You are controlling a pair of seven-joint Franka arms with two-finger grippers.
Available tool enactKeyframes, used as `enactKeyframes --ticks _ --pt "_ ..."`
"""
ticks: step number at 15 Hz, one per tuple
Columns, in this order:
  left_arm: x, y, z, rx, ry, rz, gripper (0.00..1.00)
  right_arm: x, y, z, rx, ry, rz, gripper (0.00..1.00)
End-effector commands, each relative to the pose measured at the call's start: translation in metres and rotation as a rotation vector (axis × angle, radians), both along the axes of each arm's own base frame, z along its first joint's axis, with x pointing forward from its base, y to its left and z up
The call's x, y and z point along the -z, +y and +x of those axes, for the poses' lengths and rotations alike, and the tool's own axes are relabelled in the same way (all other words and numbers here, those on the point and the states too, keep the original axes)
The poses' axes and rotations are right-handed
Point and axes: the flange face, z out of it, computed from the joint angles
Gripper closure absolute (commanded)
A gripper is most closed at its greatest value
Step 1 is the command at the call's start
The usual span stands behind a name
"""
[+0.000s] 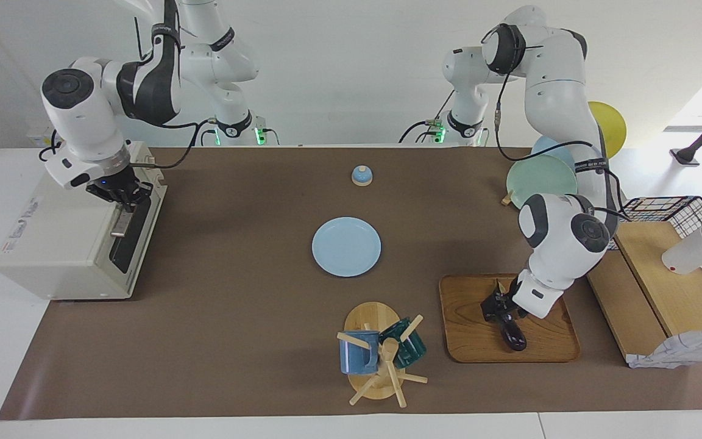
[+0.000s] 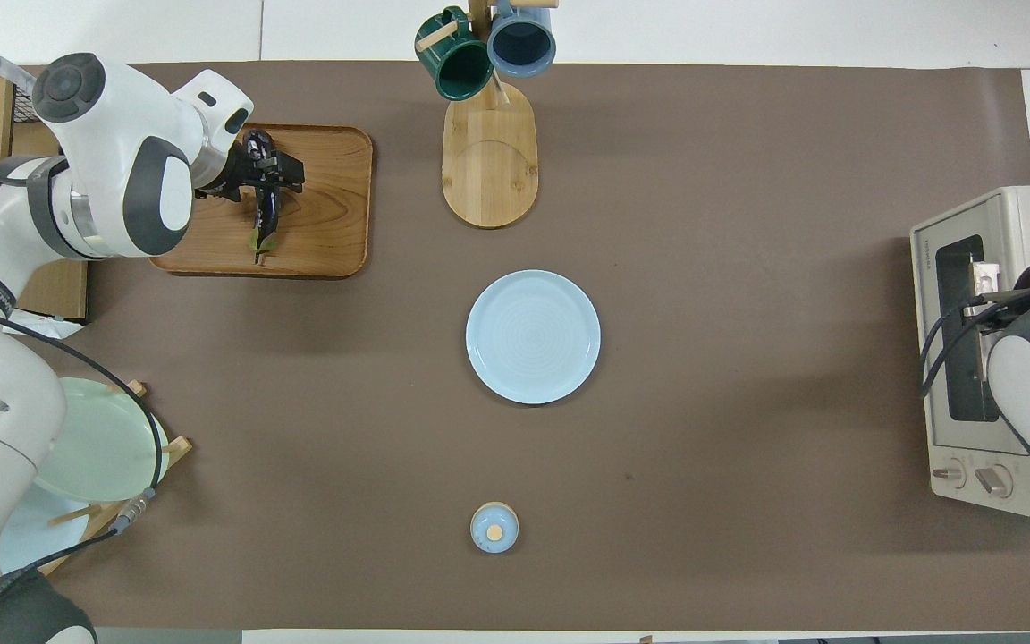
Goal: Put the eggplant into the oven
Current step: 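Grasp the eggplant with the left gripper while the right gripper reaches the oven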
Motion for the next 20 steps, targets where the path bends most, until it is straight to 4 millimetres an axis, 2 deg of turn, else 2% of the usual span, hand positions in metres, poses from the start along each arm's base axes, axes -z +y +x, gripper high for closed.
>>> enactKeyframes --ticks 1,2,4,5,6,7,11,12,13,15,16,17,19,20 --pt "-0.005 -0.001 -0.009 0.021 -0.017 0.025 0.00 0.014 0.002 -0.001 -0.026 -0.003 -0.006 1.00" --pt "-0.005 -0.001 -0.009 0.022 -0.014 0.026 0.02 0.022 0.005 -0.001 -0.033 -0.007 -0.001 1.00" --pt "-0.006 -0.004 -0.010 0.023 -0.007 0.025 0.22 0.045 0.036 0.005 -0.059 -0.038 0.030 1.00" --pt "-0.008 -0.005 -0.010 0.025 -0.010 0.026 0.50 0.054 0.046 0.005 -0.044 -0.050 0.038 1.00" --pt "-0.009 -0.004 -0.010 0.024 -0.004 0.027 0.84 0.059 0.058 0.007 -0.044 -0.058 0.039 1.00" --pt "-0.013 -0.001 -0.008 0.020 -0.003 0.027 1.00 0.065 0.069 0.009 -0.047 -0.058 0.040 1.00" --pt "-0.039 -0.001 -0.004 0.019 0.041 0.024 1.00 0.092 0.075 0.012 -0.005 -0.070 0.106 1.00" --pt "-0.057 -0.005 -0.007 0.014 0.067 0.024 1.00 0.097 0.077 0.008 -0.004 -0.081 0.113 1.00" --pt "-0.086 -0.005 -0.012 -0.021 0.054 0.019 1.00 0.104 0.078 0.006 -0.004 -0.086 0.117 1.00" --pt "-0.125 -0.013 -0.033 -0.090 0.072 0.021 1.00 0.115 0.085 0.007 -0.007 -0.090 0.130 1.00" --pt "-0.146 -0.029 -0.048 -0.115 0.095 0.011 1.00 0.120 0.091 0.007 -0.013 -0.087 0.135 1.00" --pt "-0.167 -0.055 -0.064 -0.147 0.119 -0.001 1.00 0.126 0.091 0.008 -0.009 -0.080 0.139 1.00" --pt "-0.189 -0.098 -0.093 -0.193 0.146 0.009 1.00 0.140 0.092 0.010 0.011 -0.071 0.154 1.00" --pt "-0.193 -0.121 -0.106 -0.206 0.154 0.010 1.00 0.144 0.093 0.010 0.029 -0.067 0.170 1.00"
